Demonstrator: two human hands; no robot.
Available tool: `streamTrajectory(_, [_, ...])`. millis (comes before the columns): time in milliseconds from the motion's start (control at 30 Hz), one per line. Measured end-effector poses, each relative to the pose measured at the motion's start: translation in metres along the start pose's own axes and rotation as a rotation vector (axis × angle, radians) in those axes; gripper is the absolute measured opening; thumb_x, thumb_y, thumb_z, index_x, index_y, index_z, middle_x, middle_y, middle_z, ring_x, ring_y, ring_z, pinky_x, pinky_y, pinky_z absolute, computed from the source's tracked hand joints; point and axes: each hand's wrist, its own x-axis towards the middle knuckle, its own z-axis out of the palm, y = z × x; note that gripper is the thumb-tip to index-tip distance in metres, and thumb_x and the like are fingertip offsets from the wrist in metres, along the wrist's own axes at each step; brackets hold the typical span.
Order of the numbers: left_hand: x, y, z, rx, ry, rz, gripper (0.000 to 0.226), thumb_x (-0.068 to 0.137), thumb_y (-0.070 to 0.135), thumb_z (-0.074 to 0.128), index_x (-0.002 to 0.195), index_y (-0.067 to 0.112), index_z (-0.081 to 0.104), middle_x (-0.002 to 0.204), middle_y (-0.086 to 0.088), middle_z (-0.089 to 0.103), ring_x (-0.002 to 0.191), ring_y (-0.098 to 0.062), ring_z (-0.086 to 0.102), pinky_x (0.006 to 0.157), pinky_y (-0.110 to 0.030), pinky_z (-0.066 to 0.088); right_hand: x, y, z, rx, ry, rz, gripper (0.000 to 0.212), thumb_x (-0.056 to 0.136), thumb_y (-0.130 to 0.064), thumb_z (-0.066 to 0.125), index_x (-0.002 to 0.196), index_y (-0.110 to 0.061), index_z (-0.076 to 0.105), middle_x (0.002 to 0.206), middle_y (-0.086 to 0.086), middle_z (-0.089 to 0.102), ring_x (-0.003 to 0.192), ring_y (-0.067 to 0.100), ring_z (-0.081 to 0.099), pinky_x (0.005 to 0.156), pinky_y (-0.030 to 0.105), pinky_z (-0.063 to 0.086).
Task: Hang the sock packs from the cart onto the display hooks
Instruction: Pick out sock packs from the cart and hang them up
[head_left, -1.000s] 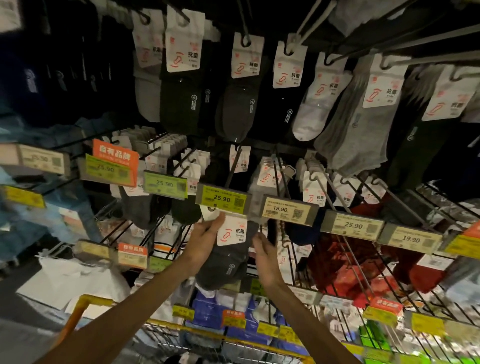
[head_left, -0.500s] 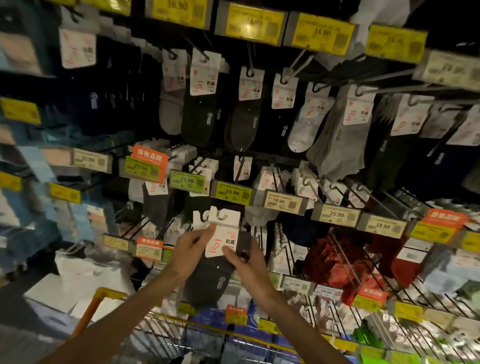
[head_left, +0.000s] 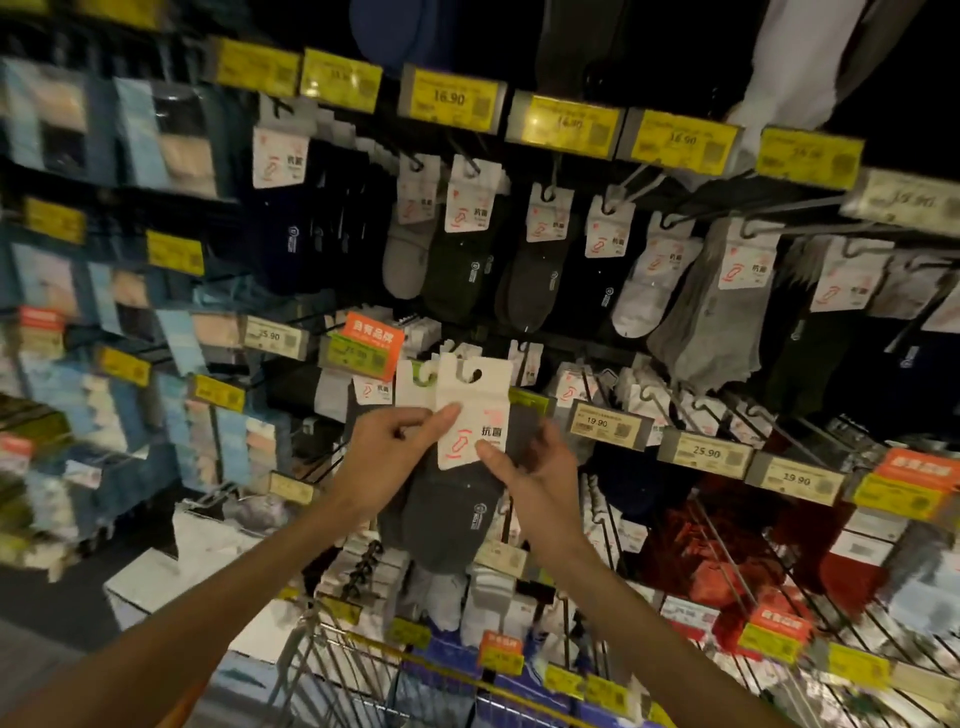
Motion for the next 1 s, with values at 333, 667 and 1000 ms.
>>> streamTrajectory(333, [0.106, 0.104, 0.015, -0.027, -0.011, 0.167, 0.060, 0.084, 0.048, 0.070, 0.090, -0.011, 0.070, 0.099, -0.028, 0.069, 0.094, -0.026, 0.071, 0.088, -0.034, 0.058, 0.093, -0.124, -0.006, 0.036, 0.150, -0.244, 0.034, 0.082, -0.001, 0.074, 0.110, -0.011, 0.057, 0.112, 0.007, 0.069, 0.102, 0.017, 0.068, 0.088, 0.035, 0.058])
streamTrajectory(667, [0.129, 0.140, 0.035, -0.262, 0.092, 0.016, 0.036, 0.083, 0.038, 0.077, 0.094, 0.004, 0.077, 0.086, -0.005, 0.077, 0.077, -0.014, 0.074, 0.059, -0.016, 0.054, 0.128, -0.163, -0.011, -0.018, 0.158, -0.287, 0.027, 0.084, -0.012, 0.076, 0.104, -0.018, 0.059, 0.102, 0.002, 0.071, 0.094, 0.014, 0.070, 0.086, 0.040, 0.058])
streamTrajectory(1000, [0.131, 0.116, 0.029, -0.188, 0.086, -0.004, 0.035, 0.082, 0.036, 0.077, 0.091, 0.003, 0.078, 0.087, -0.006, 0.077, 0.086, -0.017, 0.074, 0.072, -0.024, 0.058, 0.133, -0.129, -0.013, -0.016, 0.156, -0.247, 0.030, 0.087, -0.013, 0.073, 0.114, -0.012, 0.060, 0.108, 0.003, 0.071, 0.099, 0.014, 0.070, 0.089, 0.038, 0.058])
